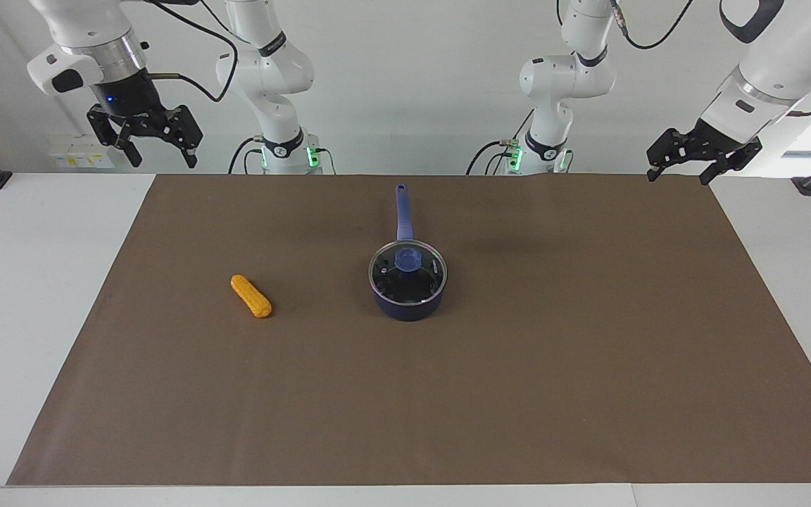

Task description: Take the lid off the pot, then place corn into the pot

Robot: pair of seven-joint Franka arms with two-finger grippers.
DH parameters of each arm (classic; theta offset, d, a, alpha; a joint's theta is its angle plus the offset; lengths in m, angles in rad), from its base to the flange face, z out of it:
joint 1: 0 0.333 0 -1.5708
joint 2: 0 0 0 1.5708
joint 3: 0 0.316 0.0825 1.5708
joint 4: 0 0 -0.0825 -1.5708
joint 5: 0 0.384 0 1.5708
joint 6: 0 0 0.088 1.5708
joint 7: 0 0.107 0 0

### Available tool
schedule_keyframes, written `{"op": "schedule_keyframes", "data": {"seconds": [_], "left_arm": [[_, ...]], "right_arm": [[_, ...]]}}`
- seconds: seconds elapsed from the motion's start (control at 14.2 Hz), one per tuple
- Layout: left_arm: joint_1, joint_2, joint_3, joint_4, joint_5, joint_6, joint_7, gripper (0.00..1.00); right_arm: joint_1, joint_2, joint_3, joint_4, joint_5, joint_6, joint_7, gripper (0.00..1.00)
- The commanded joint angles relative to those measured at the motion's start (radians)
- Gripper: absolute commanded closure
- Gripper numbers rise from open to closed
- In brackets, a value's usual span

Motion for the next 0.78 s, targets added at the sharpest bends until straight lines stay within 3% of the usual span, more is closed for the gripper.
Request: {"op": "schedule_keyframes", "data": {"seconds": [0.0, 0.7], "left_arm": [[-0.009, -0.008, 0.004, 0.01, 0.012, -0.015, 0.015, 0.0], [-0.009, -0.019, 0.002, -0.003, 0.006, 0.013, 0.019, 0.0]], "right_arm": [[0.001, -0.014, 0.003, -0.023, -0.016, 0.024, -0.021, 0.0], [0.001, -0.017, 0.003, -0.029, -0.017, 0.006, -0.022, 0.0]]}}
